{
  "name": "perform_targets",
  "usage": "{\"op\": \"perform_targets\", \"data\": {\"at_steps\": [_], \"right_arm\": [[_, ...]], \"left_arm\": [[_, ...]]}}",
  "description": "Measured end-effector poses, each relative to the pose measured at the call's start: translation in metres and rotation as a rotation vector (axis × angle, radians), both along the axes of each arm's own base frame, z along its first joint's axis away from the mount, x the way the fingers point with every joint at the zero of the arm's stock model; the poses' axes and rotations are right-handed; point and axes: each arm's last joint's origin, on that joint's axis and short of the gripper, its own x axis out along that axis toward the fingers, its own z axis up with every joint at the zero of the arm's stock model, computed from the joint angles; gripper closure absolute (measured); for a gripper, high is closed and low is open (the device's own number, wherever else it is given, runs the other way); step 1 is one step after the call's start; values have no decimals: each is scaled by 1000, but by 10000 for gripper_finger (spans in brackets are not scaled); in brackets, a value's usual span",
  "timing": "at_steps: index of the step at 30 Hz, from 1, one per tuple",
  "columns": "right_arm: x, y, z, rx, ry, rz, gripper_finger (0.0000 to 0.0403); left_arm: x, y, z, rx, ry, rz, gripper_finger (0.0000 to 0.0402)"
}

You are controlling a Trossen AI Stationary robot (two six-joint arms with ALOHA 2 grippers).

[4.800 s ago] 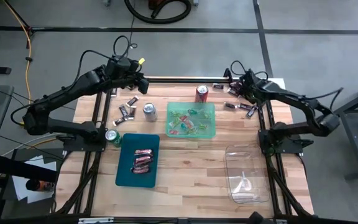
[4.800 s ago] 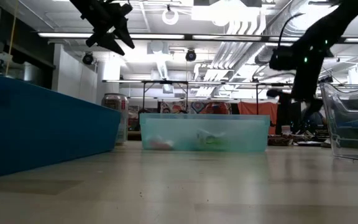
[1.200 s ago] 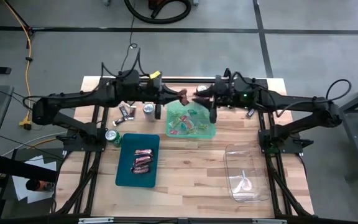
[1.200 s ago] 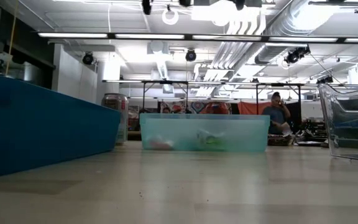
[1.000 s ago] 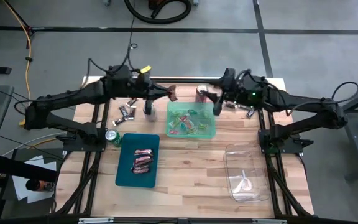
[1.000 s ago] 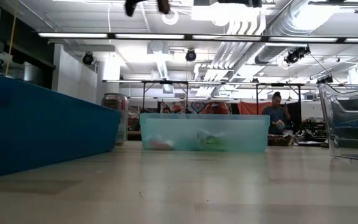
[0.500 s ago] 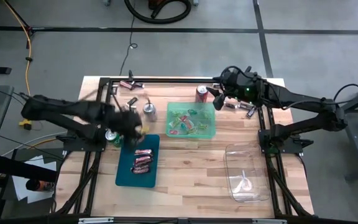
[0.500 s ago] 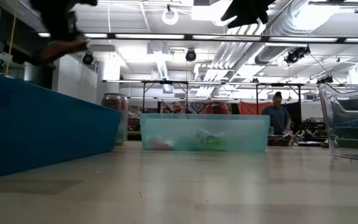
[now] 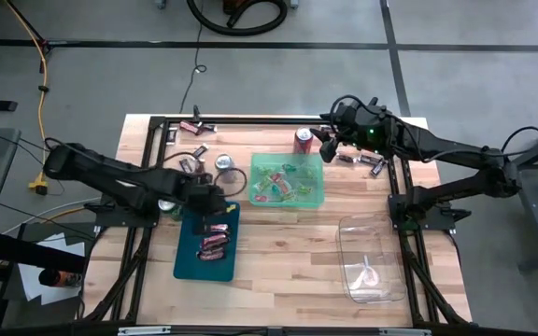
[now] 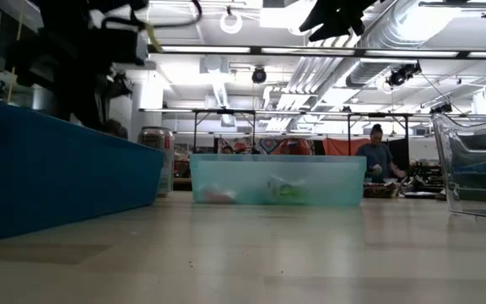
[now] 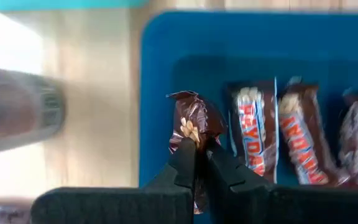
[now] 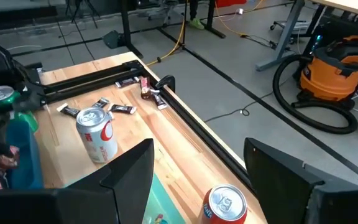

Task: Organize candy in baskets
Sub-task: Put the brown red chocolate into the blue bin

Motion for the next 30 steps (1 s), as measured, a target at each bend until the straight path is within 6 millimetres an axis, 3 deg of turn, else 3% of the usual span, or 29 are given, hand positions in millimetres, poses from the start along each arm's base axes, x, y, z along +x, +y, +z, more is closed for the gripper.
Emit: {"op": "perform_targets", "data": {"at_steps": [7,14,23,30], "right_arm": [[0,0,0,5,-3,-2,160],[0,0,0,5,0,-2,160],[0,0,-1,6,9,-2,160],[-1,0,-3,1,35,3,160]], "left_arm": [[21,1,-29,-42,72,-45,401],[28,-2,-48,-67,144,-13,401],[29,-4,-51,-137,165,10,382],[36,-4,-40,-140,140,7,327]]}}
